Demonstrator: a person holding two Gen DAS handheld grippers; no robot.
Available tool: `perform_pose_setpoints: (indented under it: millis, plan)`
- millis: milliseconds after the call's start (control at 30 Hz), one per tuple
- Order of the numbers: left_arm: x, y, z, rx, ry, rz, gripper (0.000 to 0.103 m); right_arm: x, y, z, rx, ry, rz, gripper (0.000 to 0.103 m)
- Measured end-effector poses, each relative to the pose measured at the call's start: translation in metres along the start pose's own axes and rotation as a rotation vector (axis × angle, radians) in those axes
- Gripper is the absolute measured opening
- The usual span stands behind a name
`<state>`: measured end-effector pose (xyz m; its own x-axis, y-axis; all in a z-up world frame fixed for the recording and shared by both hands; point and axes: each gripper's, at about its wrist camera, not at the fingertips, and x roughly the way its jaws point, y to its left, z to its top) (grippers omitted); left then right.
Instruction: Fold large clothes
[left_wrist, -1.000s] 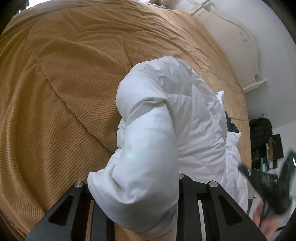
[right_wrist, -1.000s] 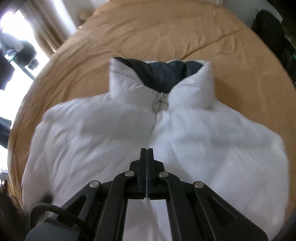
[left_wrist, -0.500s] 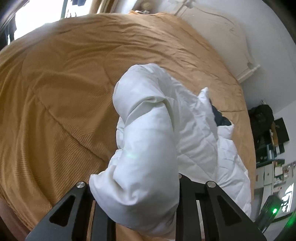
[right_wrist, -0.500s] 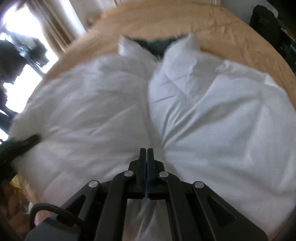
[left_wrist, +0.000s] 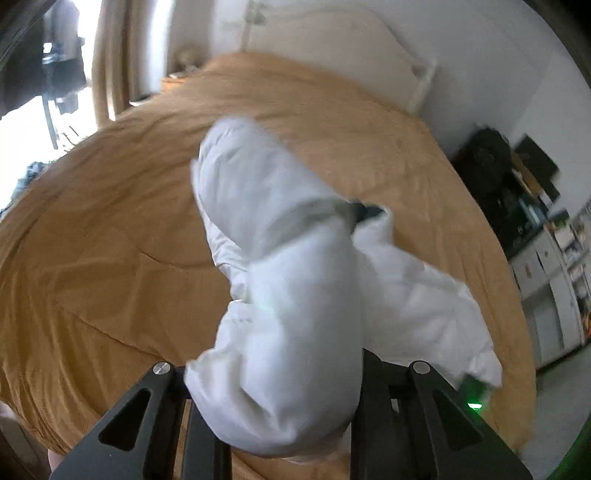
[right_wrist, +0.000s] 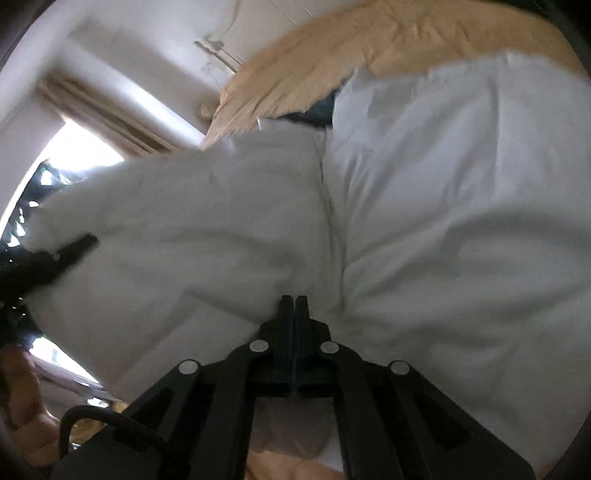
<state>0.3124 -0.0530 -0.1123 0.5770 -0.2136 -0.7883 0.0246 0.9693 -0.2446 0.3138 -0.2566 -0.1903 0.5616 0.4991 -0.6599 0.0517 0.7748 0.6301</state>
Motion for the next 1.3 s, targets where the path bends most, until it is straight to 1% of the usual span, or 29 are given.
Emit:
perform_pose_setpoints:
  millis: [67,167,233,267,300,333,367,400,467,500,533,567,600,633,667,700,733,767,833,867,933,967,1000,1033,1067,1100,1133,1200,1300]
  plan:
    - [0.008,-0.021,-0.01,0.077,0.024,0.016,0.021,0.019,-0.011,-0.012,0.045,0.004,-0.001,0.0]
    - [0.004,-0.065,-0.017,0.239,-0.006,0.033,0.021,0.036,-0.017,-0.02,0.02,0.01,-0.021,0.0]
    - [-0.002,-0.086,-0.021,0.319,-0.03,0.035,0.021,0.031,-0.019,-0.014,0.033,0.022,0.0,0.0]
    - [-0.004,-0.104,-0.024,0.379,-0.035,0.031,0.021,0.019,-0.021,-0.009,0.053,0.034,0.021,0.0]
    - [-0.004,-0.117,-0.029,0.422,-0.036,0.027,0.021,0.006,-0.022,-0.006,0.05,0.023,0.02,0.0]
    - [-0.003,-0.13,-0.035,0.471,-0.035,0.027,0.021,-0.019,-0.023,-0.004,0.031,-0.031,0.0,0.0]
    - [-0.002,-0.139,-0.04,0.506,-0.035,0.028,0.021,-0.034,-0.024,-0.003,0.023,-0.062,-0.011,0.0]
    - [0.0,-0.154,-0.049,0.569,-0.037,0.033,0.022,-0.057,-0.03,-0.001,0.024,-0.097,-0.032,0.0]
    - [0.003,-0.179,-0.066,0.653,-0.034,0.031,0.022,-0.093,-0.051,0.001,0.065,-0.143,-0.082,0.0]
    - [0.007,-0.194,-0.076,0.691,-0.032,0.026,0.023,-0.117,-0.072,0.004,0.108,-0.176,-0.097,0.0]
    - [0.014,-0.21,-0.088,0.737,-0.028,0.03,0.023,-0.128,-0.082,0.006,0.134,-0.19,-0.108,0.0]
    - [0.017,-0.222,-0.096,0.769,-0.028,0.034,0.023,-0.152,-0.103,0.008,0.179,-0.221,-0.115,0.005]
    - [0.021,-0.238,-0.11,0.813,-0.031,0.038,0.025,-0.169,-0.118,0.009,0.21,-0.237,-0.114,0.005]
    - [0.03,-0.256,-0.121,0.866,-0.022,0.042,0.026,-0.176,-0.125,0.012,0.227,-0.243,-0.117,0.005]
    - [0.044,-0.277,-0.142,0.963,-0.023,0.061,0.028,-0.188,-0.135,0.015,0.246,-0.257,-0.124,0.005]
    - [0.054,-0.286,-0.158,1.037,-0.037,0.082,0.032,-0.2,-0.143,0.016,0.251,-0.267,-0.13,0.005]
    - [0.072,-0.3,-0.185,1.157,-0.041,0.134,0.034,-0.211,-0.151,0.013,0.249,-0.266,-0.147,0.005]
    - [0.083,-0.305,-0.201,1.223,-0.051,0.169,0.035,-0.219,-0.155,0.013,0.245,-0.266,-0.187,0.005]
    - [0.11,-0.312,-0.255,1.462,-0.149,0.297,0.033,-0.24,-0.17,0.015,0.228,-0.258,-0.253,0.006]
    - [0.115,-0.309,-0.27,1.519,-0.175,0.326,0.033,-0.243,-0.173,0.022,0.223,-0.26,-0.27,0.006]
    - [0.116,-0.311,-0.28,1.535,-0.167,0.313,0.032,-0.274,-0.185,0.035,0.19,-0.251,-0.31,0.006]
    - [0.116,-0.311,-0.28,1.526,-0.144,0.301,0.032,-0.283,-0.18,0.051,0.143,-0.248,-0.35,0.007]
    - [0.115,-0.311,-0.279,1.514,-0.122,0.291,0.032,-0.282,-0.172,0.064,0.103,-0.241,-0.371,0.011]
    - [0.115,-0.31,-0.278,1.502,-0.104,0.284,0.032,-0.285,-0.17,0.067,0.066,-0.227,-0.384,0.023]
    - [0.116,-0.309,-0.276,1.498,-0.097,0.277,0.032,-0.287,-0.157,0.086,0.015,-0.212,-0.416,0.044]
    - [0.119,-0.305,-0.27,1.497,-0.093,0.27,0.032,-0.295,-0.144,0.089,-0.015,-0.202,-0.427,0.055]
    - [0.119,-0.304,-0.271,1.5,-0.089,0.267,0.032,-0.29,-0.129,0.106,-0.071,-0.167,-0.421,0.068]
    - [0.122,-0.304,-0.268,1.495,-0.086,0.265,0.032,-0.28,-0.1,0.128,-0.162,-0.106,-0.435,0.068]
    - [0.125,-0.309,-0.268,1.49,-0.087,0.268,0.031,-0.233,-0.059,0.17,-0.308,0.025,-0.455,0.068]
